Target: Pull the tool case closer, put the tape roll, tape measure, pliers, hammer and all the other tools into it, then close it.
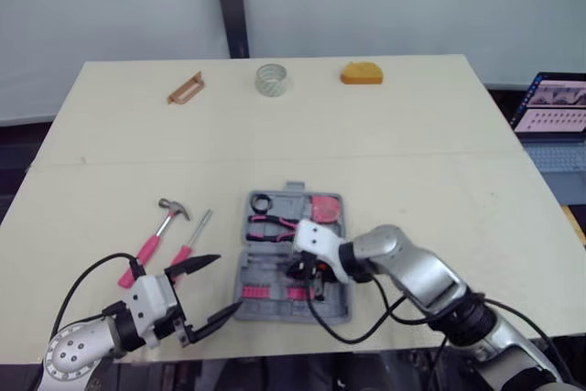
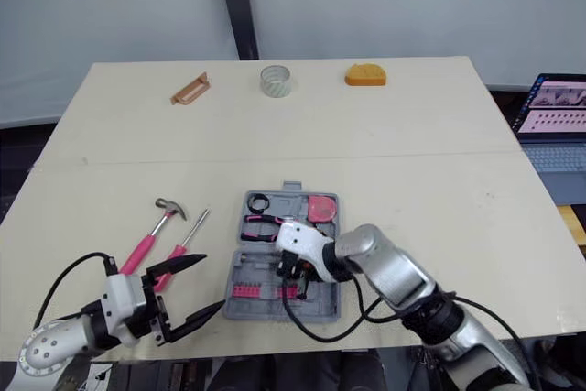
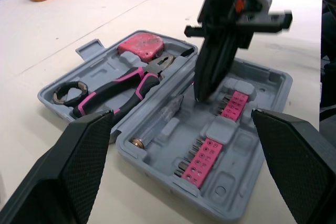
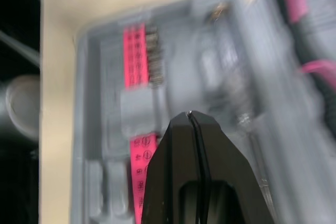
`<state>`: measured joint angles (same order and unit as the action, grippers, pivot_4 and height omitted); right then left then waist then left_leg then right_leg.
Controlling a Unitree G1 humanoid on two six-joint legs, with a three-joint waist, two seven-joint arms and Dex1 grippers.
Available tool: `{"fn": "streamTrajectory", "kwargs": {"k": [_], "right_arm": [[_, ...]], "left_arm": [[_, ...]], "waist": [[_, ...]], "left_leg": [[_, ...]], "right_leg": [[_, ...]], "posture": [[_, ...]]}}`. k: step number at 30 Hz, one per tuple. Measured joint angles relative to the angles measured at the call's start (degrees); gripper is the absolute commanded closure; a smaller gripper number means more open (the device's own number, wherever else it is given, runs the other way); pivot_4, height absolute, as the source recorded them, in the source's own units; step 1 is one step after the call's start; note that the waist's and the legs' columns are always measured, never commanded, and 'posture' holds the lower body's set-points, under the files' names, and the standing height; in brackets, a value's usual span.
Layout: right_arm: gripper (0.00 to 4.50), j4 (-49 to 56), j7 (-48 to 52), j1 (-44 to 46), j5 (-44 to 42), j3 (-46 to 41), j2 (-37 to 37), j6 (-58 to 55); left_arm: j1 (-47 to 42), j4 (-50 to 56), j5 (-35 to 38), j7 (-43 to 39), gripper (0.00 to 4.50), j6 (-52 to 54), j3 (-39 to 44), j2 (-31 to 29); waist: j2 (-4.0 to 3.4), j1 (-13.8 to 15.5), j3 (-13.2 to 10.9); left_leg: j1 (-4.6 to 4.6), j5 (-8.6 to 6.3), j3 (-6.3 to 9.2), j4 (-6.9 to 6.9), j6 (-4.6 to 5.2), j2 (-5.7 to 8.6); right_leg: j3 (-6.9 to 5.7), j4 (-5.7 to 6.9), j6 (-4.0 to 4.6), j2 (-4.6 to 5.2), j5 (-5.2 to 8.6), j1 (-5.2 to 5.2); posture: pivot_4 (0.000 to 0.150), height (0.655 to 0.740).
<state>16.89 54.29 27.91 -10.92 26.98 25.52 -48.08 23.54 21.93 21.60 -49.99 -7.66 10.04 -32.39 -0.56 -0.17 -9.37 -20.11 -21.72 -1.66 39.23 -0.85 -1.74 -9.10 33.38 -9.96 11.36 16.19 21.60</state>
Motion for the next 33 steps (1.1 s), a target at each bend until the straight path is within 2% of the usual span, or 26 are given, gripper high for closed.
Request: {"fn": "streamTrajectory", "kwargs": {"k": [4, 6, 8, 10, 14, 18, 25, 33], "right_arm": [[4.47, 2.4, 1.3, -1.0, -8.2, -11.6, 1.0, 1.2], [3.95, 2.4, 3.0, -4.0, -10.4, -16.0, 5.0, 2.1], [3.14, 0.6, 5.2, -8.6, -12.7, -21.9, 10.3, 2.3], [2.15, -1.7, 7.3, -12.3, -13.8, -26.5, 15.2, 3.4], [0.03, -7.3, 10.5, -18.0, -15.0, -33.5, 20.3, 8.2], [0.03, -17.5, 11.2, -20.9, -14.8, -40.3, 22.3, 14.2], [0.03, -28.9, 11.3, -24.5, -13.2, -45.2, 25.1, 22.6], [0.03, -35.0, 11.3, -24.2, -11.6, -45.7, 25.7, 27.6]], "left_arm": [[-2.3, 0.0, 1.3, 1.4, 0.0, 6.0, 0.1, -0.6], [-3.3, -0.2, 2.8, 1.8, 0.0, 9.7, 0.7, -2.3], [-4.6, -1.8, 4.7, 1.8, 0.0, 14.2, 3.2, -4.5], [-5.2, -4.9, 6.2, 1.8, 0.0, 16.6, 7.1, -5.9], [-7.8, -13.8, 6.4, 0.2, 0.0, 16.6, 12.5, -8.5], [-9.2, -24.1, 6.3, -1.2, 0.0, 15.1, 19.2, -11.9], [-9.6, -39.1, 4.8, -3.6, 0.0, 10.7, 24.8, -15.4], [-14.1, -51.7, 3.7, -6.2, 0.0, 4.8, 26.0, -18.6]], "waist": [[0.0, 0.3, 0.0], [0.04, 0.7, 0.0], [0.02, 1.0, -0.1], [-0.02, 1.0, -0.1], [-0.01, 0.3, -0.2], [0.02, 0.0, -0.2], [0.01, 0.0, -0.2], [-0.01, 0.0, -0.2]], "left_leg": [[-0.03, -0.01, 0.01, 0.0, 0.02, 0.02], [-0.04, -0.03, 0.02, -0.01, 0.05, 0.02], [-0.05, -0.04, -0.01, -0.02, 0.05, 0.02], [-0.02, -0.04, -0.09, -0.02, 0.05, 0.01], [0.04, -0.03, -0.22, -0.02, 0.05, -0.01], [0.06, -0.06, -0.32, -0.05, 0.09, -0.01], [0.11, -0.06, -0.38, -0.08, 0.09, -0.02], [0.19, -0.07, -0.43, -0.09, 0.07, -0.03]], "right_leg": [[-0.01, -0.01, 0.0, 0.01, 0.0, 0.0], [-0.02, -0.02, 0.0, 0.01, 0.0, 0.0], [-0.02, -0.06, 0.0, 0.0, 0.0, 0.0], [-0.01, -0.08, 0.0, 0.0, 0.0, 0.0], [0.02, -0.05, 0.0, 0.01, 0.0, 0.0], [0.02, -0.09, 0.0, 0.02, 0.0, 0.03], [0.02, -0.08, 0.0, 0.03, 0.0, 0.03], [0.05, -0.03, 0.0, 0.06, 0.0, 0.03]], "posture": [[0.15, 0.74], [0.15, 0.74], [0.15, 0.74], [0.15, 0.74], [0.15, 0.74], [0.15, 0.74], [0.15, 0.74], [0.15, 0.74]]}}
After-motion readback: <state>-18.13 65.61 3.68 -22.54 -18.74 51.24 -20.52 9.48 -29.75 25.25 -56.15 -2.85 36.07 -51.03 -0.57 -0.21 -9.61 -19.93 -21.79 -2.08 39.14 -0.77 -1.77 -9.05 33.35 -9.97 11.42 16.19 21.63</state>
